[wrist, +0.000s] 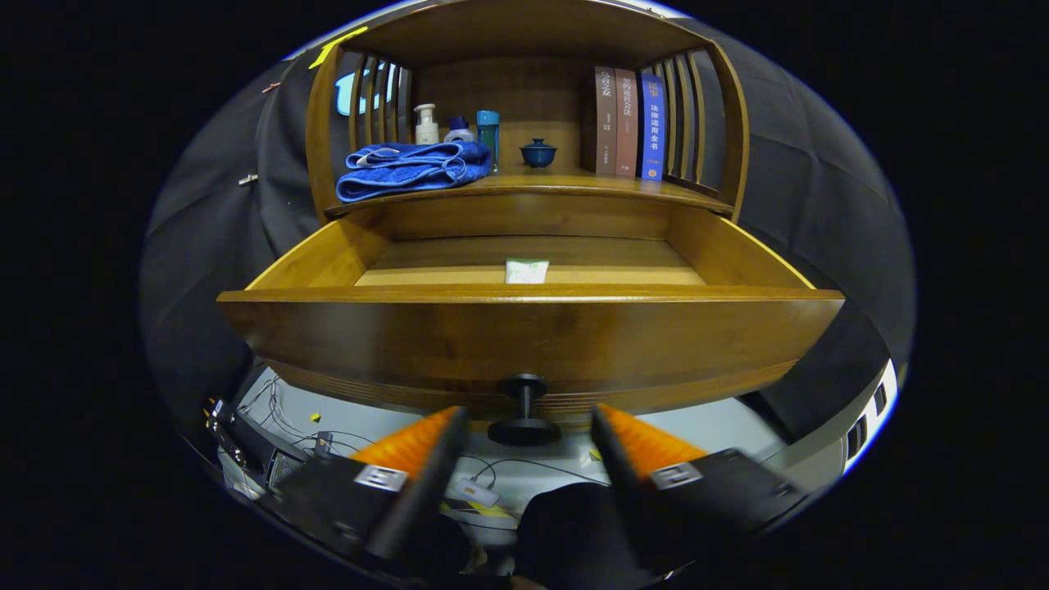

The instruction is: Pull open the drawer, take out the items inside it, and place them on the countertop above the cabinet.

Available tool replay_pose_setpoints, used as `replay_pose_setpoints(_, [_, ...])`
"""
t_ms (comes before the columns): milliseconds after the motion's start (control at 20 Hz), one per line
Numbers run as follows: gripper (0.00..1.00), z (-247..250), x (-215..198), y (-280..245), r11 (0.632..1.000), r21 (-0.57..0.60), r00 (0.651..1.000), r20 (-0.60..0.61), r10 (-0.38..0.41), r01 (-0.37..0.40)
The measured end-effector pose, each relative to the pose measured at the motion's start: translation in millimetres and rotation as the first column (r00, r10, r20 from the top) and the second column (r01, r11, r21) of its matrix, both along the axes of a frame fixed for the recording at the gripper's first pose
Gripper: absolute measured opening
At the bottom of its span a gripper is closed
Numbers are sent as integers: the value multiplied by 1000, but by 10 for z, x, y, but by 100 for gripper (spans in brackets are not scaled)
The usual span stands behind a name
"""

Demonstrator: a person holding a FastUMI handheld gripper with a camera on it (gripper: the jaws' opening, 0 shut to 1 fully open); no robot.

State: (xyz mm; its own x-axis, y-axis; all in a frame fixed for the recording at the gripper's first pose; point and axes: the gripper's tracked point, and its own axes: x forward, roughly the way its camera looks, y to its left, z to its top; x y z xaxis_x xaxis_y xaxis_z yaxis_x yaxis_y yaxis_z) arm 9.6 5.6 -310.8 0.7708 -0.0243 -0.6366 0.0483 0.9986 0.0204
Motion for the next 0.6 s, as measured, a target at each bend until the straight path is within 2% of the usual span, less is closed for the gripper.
replay_pose_setpoints(50, [98,47,-41,-18,1000,0,1000,-5,-7,7])
replay_pose_setpoints(250, [99,491,-37,9,999,42,1000,20,-10,9])
replay_pose_setpoints(450, [99,1001,351,38,996,84,998,60,-5,0])
replay_pose_setpoints(600, [98,1125,727,19,997,78,999,43,-5,2])
